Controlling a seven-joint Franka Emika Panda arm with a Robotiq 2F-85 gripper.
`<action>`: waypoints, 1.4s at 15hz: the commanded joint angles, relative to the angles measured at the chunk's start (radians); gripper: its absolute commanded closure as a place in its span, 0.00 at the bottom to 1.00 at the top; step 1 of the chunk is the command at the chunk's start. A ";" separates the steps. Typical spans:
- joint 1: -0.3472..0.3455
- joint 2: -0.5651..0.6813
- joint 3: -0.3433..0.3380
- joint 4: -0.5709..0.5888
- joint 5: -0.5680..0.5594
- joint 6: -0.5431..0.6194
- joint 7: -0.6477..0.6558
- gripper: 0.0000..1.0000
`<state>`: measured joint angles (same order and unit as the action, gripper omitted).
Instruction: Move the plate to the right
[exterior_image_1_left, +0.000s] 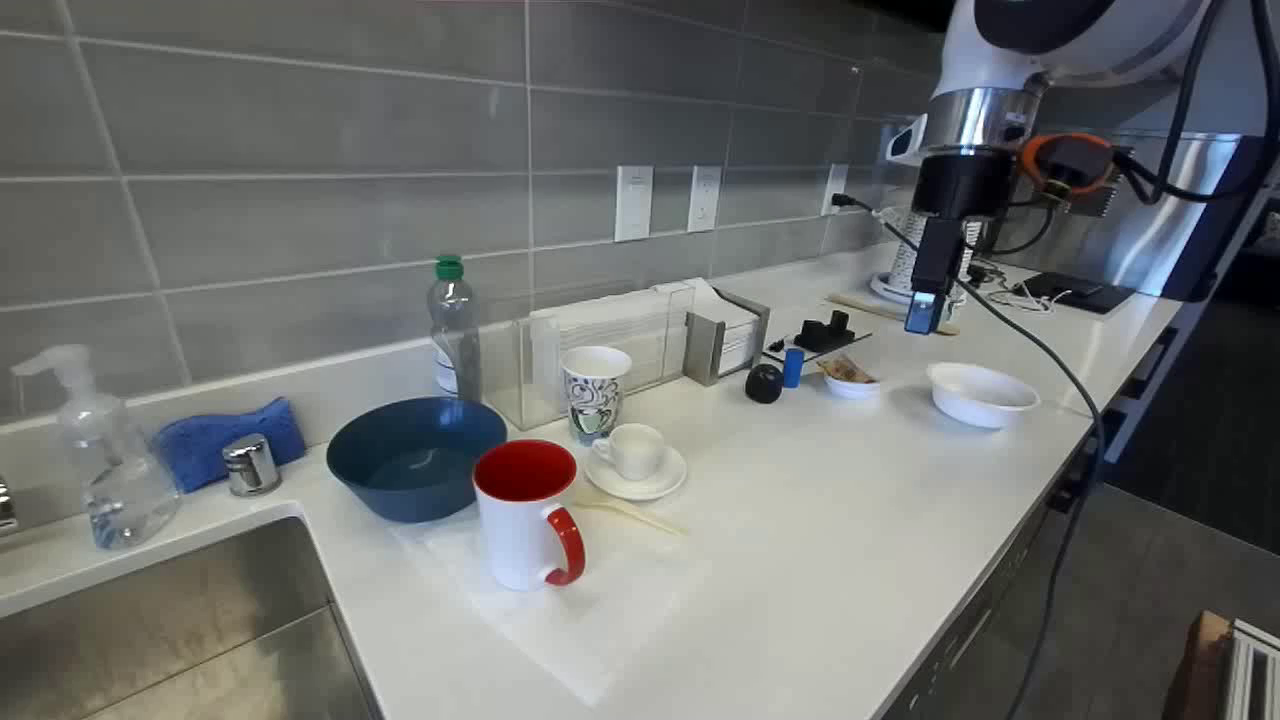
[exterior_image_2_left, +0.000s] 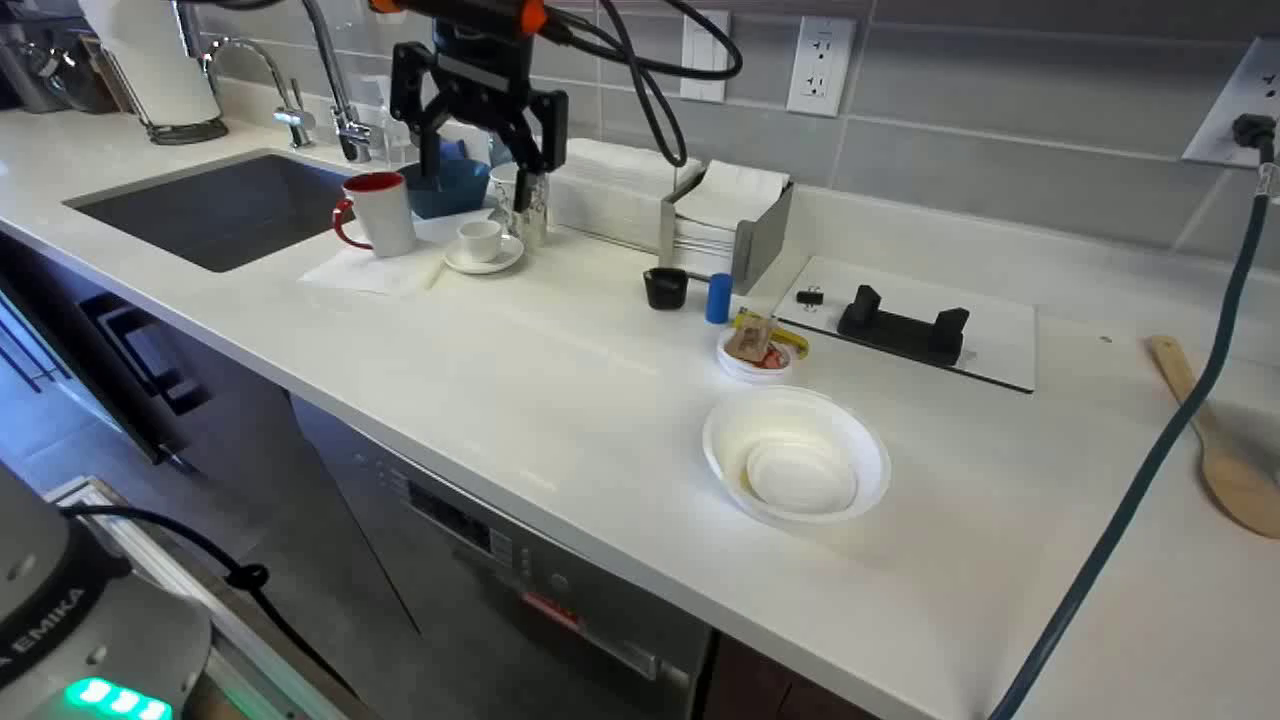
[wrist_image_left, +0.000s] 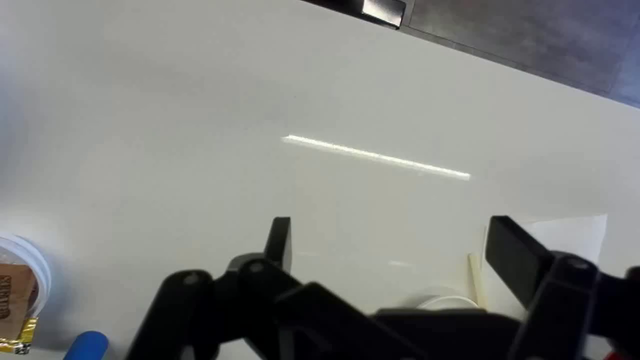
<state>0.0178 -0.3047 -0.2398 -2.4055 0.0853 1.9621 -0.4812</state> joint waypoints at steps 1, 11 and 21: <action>-0.025 0.002 0.023 0.001 0.007 -0.002 -0.006 0.00; -0.025 0.002 0.023 0.001 0.007 -0.002 -0.006 0.00; 0.019 0.309 0.100 0.127 0.322 0.248 -0.081 0.00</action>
<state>0.0391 -0.1296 -0.1487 -2.3564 0.2948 2.1902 -0.4775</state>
